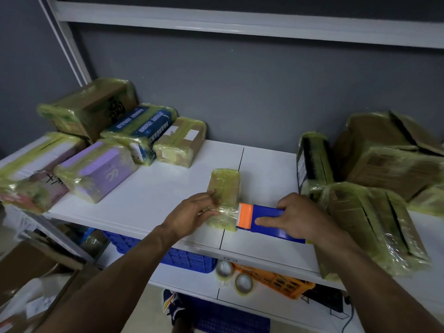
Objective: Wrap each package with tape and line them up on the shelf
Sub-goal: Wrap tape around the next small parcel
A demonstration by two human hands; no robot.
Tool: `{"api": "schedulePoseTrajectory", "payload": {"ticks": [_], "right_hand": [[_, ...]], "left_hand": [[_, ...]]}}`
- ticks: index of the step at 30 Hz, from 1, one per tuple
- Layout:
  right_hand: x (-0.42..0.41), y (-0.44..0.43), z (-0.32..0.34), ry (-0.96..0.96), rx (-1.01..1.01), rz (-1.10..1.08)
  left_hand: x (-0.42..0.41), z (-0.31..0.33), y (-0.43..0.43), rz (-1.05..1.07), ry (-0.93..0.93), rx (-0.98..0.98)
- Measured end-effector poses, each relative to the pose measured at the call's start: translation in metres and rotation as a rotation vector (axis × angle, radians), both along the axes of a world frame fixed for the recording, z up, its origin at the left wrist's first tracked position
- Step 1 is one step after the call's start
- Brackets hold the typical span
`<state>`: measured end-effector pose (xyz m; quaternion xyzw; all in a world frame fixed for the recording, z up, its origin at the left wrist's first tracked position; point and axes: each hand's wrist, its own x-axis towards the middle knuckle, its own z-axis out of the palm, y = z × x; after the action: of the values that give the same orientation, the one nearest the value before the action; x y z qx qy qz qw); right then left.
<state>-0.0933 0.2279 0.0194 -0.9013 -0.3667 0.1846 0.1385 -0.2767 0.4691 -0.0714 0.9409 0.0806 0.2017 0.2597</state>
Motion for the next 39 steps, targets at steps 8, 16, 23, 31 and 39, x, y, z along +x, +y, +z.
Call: {"api": "schedulePoseTrajectory", "payload": {"ticks": [8, 16, 23, 31, 39], "right_hand": [[0.005, -0.009, -0.004, -0.044, -0.047, 0.005], [0.005, -0.004, -0.009, -0.02, -0.039, -0.019], [-0.002, -0.005, -0.01, 0.031, 0.006, -0.032], [0.001, -0.022, 0.0, -0.015, -0.006, -0.025], [0.005, -0.016, -0.016, -0.077, -0.075, -0.054]], "left_hand": [[0.001, -0.006, -0.013, -0.084, 0.005, 0.204], [0.014, -0.002, -0.021, 0.038, -0.009, 0.206], [0.012, 0.0, -0.009, -0.028, 0.06, 0.175], [0.0, 0.013, 0.012, -0.025, 0.081, 0.105], [-0.003, 0.005, -0.004, 0.001, 0.051, 0.236]]}}
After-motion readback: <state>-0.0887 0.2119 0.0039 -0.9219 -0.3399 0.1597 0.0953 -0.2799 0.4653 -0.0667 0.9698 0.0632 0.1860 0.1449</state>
